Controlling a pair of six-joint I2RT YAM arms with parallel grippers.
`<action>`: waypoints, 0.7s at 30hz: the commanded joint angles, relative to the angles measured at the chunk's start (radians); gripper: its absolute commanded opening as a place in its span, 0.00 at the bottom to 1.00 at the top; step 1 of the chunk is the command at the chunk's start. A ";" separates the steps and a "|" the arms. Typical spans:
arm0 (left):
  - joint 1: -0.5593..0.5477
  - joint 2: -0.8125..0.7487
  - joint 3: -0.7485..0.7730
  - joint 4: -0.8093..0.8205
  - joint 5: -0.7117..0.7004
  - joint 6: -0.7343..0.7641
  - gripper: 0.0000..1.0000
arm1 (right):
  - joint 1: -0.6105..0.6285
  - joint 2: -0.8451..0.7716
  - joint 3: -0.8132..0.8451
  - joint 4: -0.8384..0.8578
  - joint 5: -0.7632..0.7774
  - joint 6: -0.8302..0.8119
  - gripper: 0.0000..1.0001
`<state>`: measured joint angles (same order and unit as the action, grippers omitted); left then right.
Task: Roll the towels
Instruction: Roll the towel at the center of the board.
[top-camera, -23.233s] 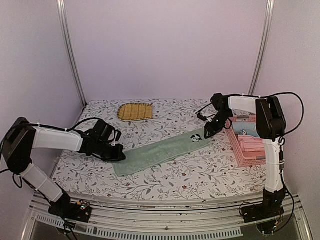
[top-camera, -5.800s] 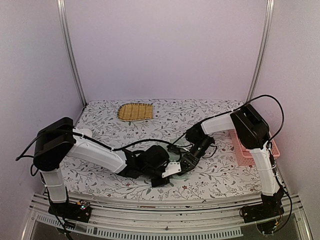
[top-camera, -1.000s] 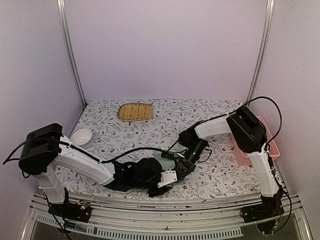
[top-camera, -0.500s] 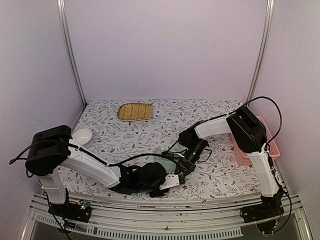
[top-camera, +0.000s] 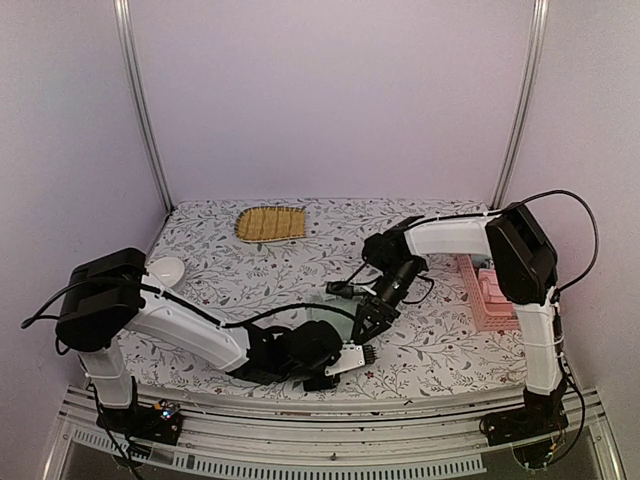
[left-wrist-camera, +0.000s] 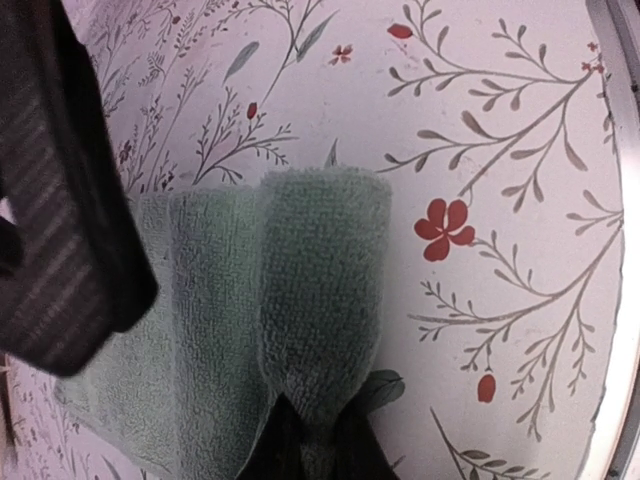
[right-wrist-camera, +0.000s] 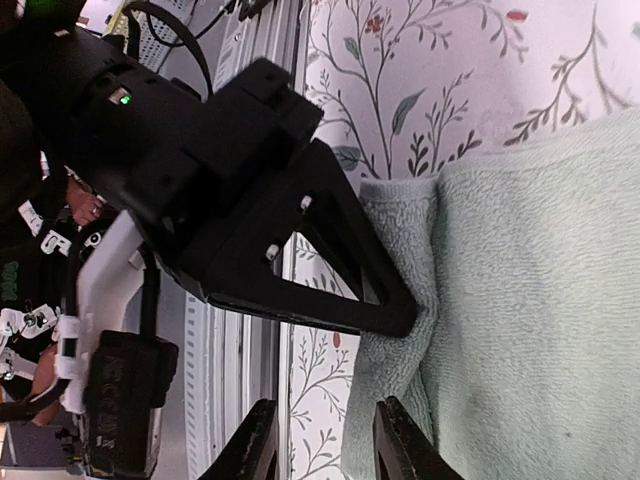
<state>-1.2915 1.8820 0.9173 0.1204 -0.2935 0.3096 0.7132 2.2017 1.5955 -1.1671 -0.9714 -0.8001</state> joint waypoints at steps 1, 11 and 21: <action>-0.005 -0.004 0.015 -0.196 0.077 -0.065 0.03 | -0.035 -0.031 0.022 0.081 0.117 0.078 0.35; -0.014 -0.009 0.103 -0.341 0.151 -0.140 0.01 | -0.034 0.134 0.090 0.216 0.375 0.246 0.24; -0.008 0.013 0.129 -0.404 0.229 -0.193 0.00 | -0.035 0.175 0.094 0.256 0.515 0.329 0.22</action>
<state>-1.2907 1.8759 1.0470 -0.1658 -0.1799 0.1493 0.6861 2.3013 1.7012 -1.0237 -0.6975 -0.5117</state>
